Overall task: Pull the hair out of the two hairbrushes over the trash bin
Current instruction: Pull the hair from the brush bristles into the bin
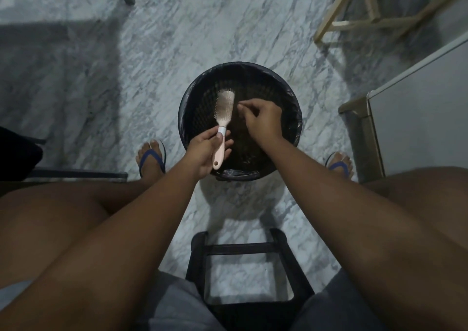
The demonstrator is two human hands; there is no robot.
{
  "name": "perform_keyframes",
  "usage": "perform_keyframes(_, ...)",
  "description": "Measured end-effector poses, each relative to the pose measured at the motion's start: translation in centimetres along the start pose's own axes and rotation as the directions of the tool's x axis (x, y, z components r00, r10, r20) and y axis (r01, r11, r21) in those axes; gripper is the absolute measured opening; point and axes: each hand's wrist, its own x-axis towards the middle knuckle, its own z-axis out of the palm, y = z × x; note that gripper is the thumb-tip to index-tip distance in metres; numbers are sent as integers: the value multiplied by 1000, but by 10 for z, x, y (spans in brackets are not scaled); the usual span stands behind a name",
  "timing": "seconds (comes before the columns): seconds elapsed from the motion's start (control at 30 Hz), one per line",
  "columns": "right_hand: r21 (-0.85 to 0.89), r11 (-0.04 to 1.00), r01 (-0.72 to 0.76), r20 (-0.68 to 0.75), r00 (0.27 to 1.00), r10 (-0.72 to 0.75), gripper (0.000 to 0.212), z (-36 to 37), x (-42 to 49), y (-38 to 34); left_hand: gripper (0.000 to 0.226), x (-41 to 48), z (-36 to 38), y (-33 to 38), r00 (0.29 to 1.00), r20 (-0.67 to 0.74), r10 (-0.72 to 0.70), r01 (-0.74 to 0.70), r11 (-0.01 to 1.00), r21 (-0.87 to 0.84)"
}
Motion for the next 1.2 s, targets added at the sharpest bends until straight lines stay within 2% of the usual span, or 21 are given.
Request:
perform_keyframes(0.17,77,987,142,-266,957,-117,12,-6,2,-2,36,3,5,-2,994,-106,-30,16,992,-126)
perform_keyframes(0.3,206,978,38,-494,867,70,13,-11,1,-7,37,6,-1,1,985,-162,-57,27,983,-181)
perform_keyframes(0.33,208,978,-19,-462,879,115,12,-13,2,-4,36,5,-2,2,988,-145,-45,20,986,-167)
perform_keyframes(0.37,155,981,-116,-355,920,165,11,-14,4,1,36,4,-1,3,992,-121,-27,7,987,-158)
perform_keyframes(0.4,14,969,-248,-182,952,246,16,-12,7,8,35,3,0,4,996,-92,-10,-4,988,-152)
perform_keyframes(0.43,-193,913,-359,2,930,367,30,-11,8,14,36,1,2,5,998,-66,6,-15,990,-141)
perform_keyframes(0.47,-398,822,-407,142,858,494,50,-8,9,19,36,0,4,6,999,-44,20,-25,992,-124)
perform_keyframes(0.5,-556,738,-382,231,782,579,72,-6,8,20,36,-1,5,7,999,-29,29,-32,994,-100)
perform_keyframes(0.53,-626,705,-333,277,751,600,88,-5,8,20,37,-2,7,8,999,-15,35,-36,997,-75)
perform_keyframes(0.57,-620,725,-299,296,767,569,91,-5,9,16,37,-3,7,8,999,-2,40,-40,998,-52)
perform_keyframes(0.6,-566,783,-258,284,831,479,78,-5,10,14,37,-3,7,9,999,7,44,-44,998,-33)
perform_keyframes(0.63,-495,846,-199,236,906,352,54,-8,12,12,37,-3,7,9,999,15,48,-48,999,-18)
perform_keyframes(0.67,-421,890,-178,169,948,269,30,-9,13,11,37,-4,8,9,998,23,52,-52,999,-2)
perform_keyframes(0.7,-361,917,-169,138,963,232,18,-11,13,9,37,-4,7,9,998,33,54,-55,998,18)
perform_keyframes(0.73,-323,935,-148,160,965,208,23,-11,16,9,36,-3,7,9,997,44,58,-60,997,44)
perform_keyframes(0.83,-207,972,-110,333,927,176,79,-10,17,2,36,-1,6,6,995,75,73,-82,988,129)
perform_keyframes(0.87,-171,979,-110,351,922,165,83,-9,17,1,36,-1,6,6,994,84,77,-89,985,148)
perform_keyframes(0.93,-162,983,-81,318,939,130,57,-7,18,4,32,0,5,6,991,99,89,-104,982,156)
perform_keyframes(1.0,-154,984,-91,218,968,124,23,-7,17,8,31,1,3,8,990,99,103,-116,985,131)
perform_keyframes(1.03,-128,986,-103,162,979,124,15,-7,16,9,31,3,2,9,991,84,109,-118,987,110)
perform_keyframes(1.2,76,995,-61,-125,990,70,9,-11,20,11,33,8,-6,8,997,-23,76,-76,997,22)
